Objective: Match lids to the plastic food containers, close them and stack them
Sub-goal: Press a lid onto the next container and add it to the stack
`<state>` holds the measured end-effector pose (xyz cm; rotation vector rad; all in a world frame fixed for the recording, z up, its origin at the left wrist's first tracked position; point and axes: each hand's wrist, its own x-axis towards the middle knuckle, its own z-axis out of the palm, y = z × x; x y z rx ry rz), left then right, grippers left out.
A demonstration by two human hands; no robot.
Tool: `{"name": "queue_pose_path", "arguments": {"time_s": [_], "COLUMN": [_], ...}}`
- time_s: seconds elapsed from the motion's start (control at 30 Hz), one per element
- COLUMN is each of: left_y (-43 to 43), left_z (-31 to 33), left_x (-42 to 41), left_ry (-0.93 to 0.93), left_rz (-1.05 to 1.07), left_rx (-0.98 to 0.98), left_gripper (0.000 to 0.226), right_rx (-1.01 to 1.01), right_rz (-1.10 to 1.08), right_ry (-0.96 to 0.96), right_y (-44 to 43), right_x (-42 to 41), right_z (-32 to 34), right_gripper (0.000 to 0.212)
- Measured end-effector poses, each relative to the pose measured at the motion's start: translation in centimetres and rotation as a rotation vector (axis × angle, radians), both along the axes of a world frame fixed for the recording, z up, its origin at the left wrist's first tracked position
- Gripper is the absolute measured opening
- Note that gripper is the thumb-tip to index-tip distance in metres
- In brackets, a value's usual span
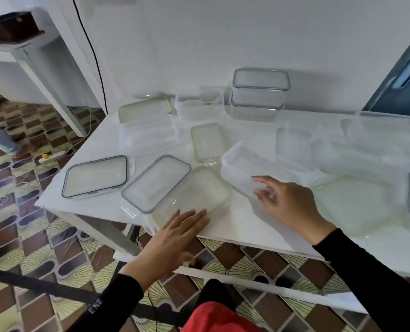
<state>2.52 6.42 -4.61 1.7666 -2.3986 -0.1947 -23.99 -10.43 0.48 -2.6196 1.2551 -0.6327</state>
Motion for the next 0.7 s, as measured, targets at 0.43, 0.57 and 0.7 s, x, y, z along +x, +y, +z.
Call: {"name": "queue_pose_path", "arguments": {"time_s": [0.43, 0.57, 0.7], "left_y": [-2.3, -3.0, -4.8], "left_z": [5.2, 6.3, 7.0], "left_x": [1.2, 0.4, -1.7], "left_ry": [0.168, 0.550, 0.666], "left_rz": [0.314, 0.407, 0.325], "left_rx": [-0.524, -0.528, -0.569], "left_gripper": [0.052, 0.036, 0.041], "right_rx": [0.078, 0.081, -0.093], "right_rz": [-0.042, 0.094, 0.354], "right_ry": [-0.171, -0.144, 0.058], "right_y": [2.1, 3.5, 3.2], "right_x": [-1.7, -3.1, -2.6], "right_z": [0.3, -0.6, -1.1], "right_gripper": [0.025, 0.022, 0.031]}}
